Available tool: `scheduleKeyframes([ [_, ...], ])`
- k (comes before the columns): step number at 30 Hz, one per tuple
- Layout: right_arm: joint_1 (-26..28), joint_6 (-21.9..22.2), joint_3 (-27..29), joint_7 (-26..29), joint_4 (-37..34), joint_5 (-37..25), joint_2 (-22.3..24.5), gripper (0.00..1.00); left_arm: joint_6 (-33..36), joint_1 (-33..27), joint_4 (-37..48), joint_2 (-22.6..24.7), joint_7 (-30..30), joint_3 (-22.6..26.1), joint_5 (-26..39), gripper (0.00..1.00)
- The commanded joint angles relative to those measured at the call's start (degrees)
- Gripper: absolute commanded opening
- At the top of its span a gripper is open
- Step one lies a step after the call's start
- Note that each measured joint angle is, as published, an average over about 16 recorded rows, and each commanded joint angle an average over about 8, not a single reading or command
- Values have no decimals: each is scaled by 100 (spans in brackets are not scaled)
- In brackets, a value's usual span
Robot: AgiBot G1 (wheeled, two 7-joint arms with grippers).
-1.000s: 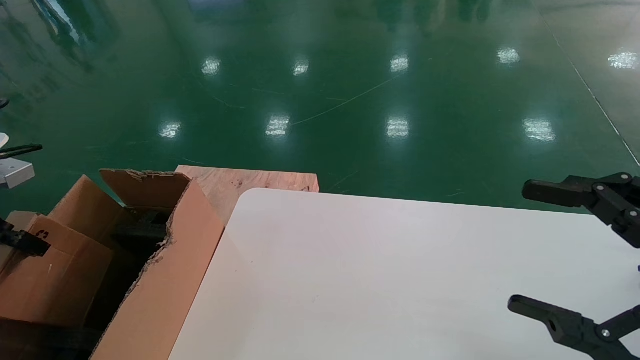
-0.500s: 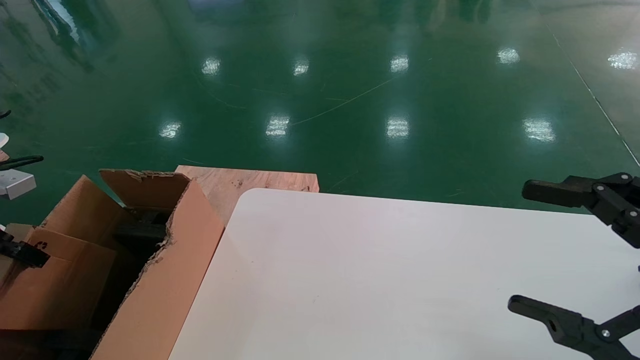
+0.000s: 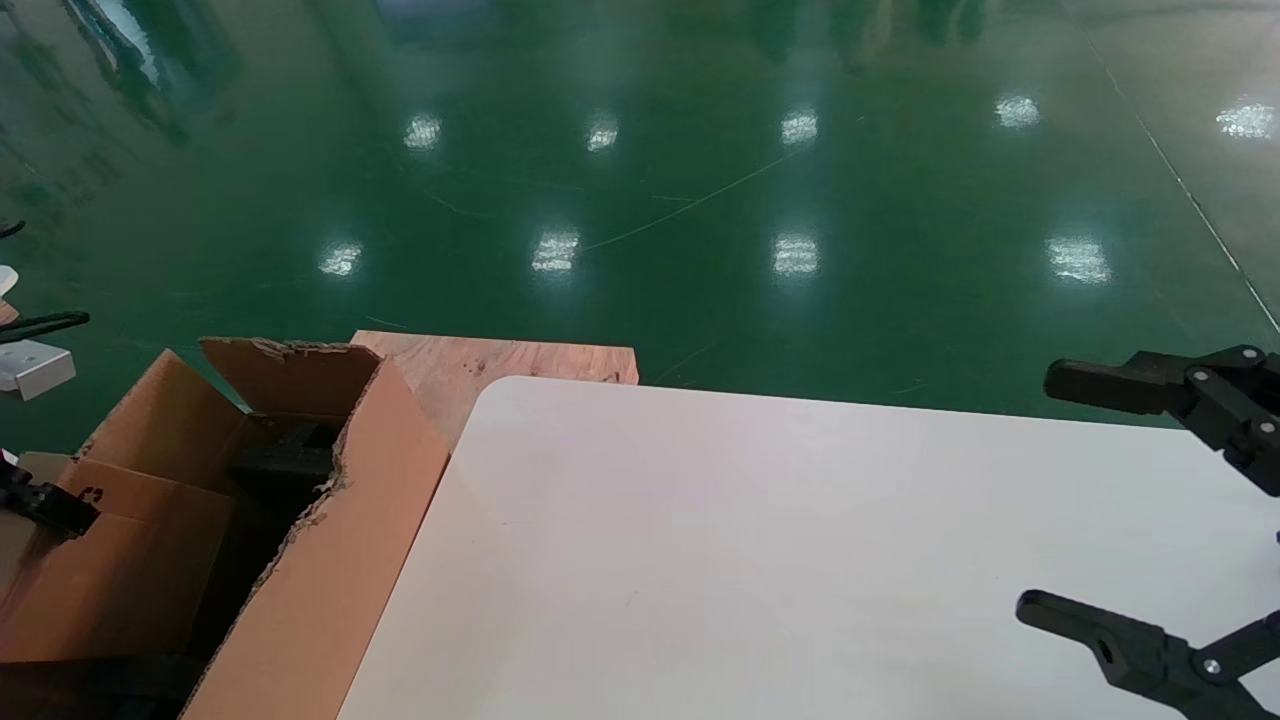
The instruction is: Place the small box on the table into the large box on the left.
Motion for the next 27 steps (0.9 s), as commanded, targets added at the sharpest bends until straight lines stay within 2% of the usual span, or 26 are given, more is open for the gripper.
scheduleKeyframes([
  [1,0,0,0,0,0,0,0,100,1,-5,-7,0,-5,2,3,100],
  [18,0,0,0,0,0,0,0,100,-26,-32,-43,0,6,5,12,100],
  [27,1,0,-1,-1,-1,1,0,100,15,-260,-495,65,470,-162,-201,100],
])
